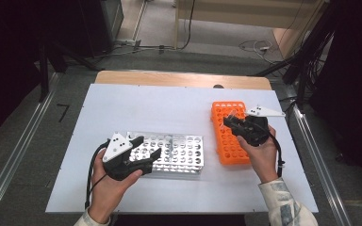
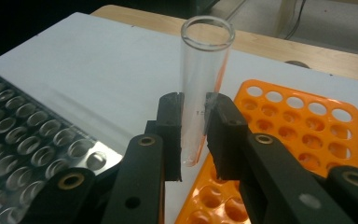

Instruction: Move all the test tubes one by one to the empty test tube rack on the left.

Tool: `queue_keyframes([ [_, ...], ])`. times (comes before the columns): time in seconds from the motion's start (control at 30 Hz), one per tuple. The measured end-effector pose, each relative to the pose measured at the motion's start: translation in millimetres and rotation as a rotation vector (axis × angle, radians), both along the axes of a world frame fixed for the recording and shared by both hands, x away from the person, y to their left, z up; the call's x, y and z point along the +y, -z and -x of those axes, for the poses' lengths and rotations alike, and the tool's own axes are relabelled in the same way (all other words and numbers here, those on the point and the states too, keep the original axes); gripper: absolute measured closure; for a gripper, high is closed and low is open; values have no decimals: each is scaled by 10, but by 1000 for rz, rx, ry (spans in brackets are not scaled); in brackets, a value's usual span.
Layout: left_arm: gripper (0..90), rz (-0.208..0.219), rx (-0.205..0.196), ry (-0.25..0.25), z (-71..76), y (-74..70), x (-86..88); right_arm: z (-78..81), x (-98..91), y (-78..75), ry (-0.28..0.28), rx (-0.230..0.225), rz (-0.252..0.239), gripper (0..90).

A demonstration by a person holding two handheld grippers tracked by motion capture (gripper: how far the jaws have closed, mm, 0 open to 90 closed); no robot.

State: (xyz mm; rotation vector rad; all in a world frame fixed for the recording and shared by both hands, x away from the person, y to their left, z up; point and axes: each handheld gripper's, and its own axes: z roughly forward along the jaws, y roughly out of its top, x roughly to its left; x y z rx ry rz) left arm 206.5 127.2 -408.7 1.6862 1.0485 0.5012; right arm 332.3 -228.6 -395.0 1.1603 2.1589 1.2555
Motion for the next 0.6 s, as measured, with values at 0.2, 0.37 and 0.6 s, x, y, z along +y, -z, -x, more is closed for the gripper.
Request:
queue_keyframes([
  [0.2,279,-4,2,4,8,-6,-26,184,19,-21,-44,19,-1,734],
  [0.37,279,1,-4,15,17,-22,-59,349,62,-29,-90,24,-6,734],
  [0.6,285,14,-18,26,44,-75,-91,543,165,-92,-156,19,-4,734],
])
